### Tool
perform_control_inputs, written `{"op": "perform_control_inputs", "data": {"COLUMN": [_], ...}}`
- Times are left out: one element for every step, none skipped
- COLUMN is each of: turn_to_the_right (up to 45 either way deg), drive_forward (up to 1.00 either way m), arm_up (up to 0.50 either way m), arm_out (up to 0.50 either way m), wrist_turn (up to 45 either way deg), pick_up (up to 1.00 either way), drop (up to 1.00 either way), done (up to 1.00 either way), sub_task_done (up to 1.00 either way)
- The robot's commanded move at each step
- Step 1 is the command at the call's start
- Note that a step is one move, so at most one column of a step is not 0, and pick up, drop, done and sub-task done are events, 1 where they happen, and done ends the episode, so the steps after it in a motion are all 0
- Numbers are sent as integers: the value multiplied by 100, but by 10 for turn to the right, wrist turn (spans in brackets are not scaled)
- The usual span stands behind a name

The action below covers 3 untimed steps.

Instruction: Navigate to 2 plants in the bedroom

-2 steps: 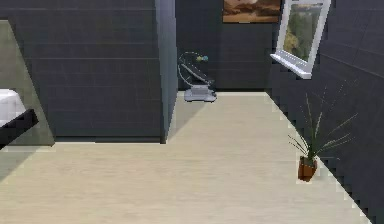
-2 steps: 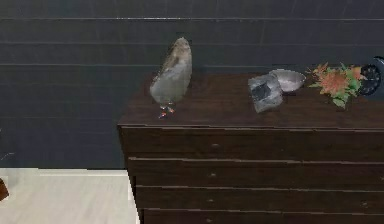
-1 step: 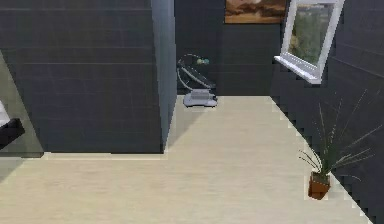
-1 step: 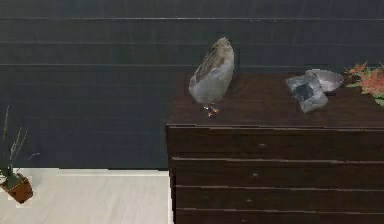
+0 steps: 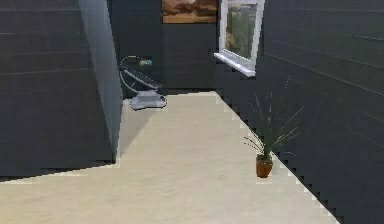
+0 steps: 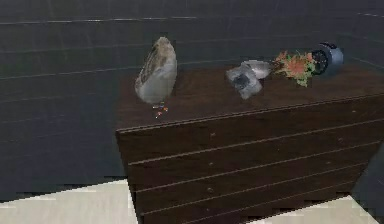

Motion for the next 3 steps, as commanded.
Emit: {"op": "perform_control_inputs", "data": {"turn_to_the_right": [0,270,0], "drive_forward": [30,0,25], "arm_up": [0,0,0], "arm_out": [0,0,0], "wrist_turn": [0,0,0], "pick_up": [0,0,0], "drop": [0,0,0], "done": [0,0,0], "sub_task_done": [0,0,0]}}
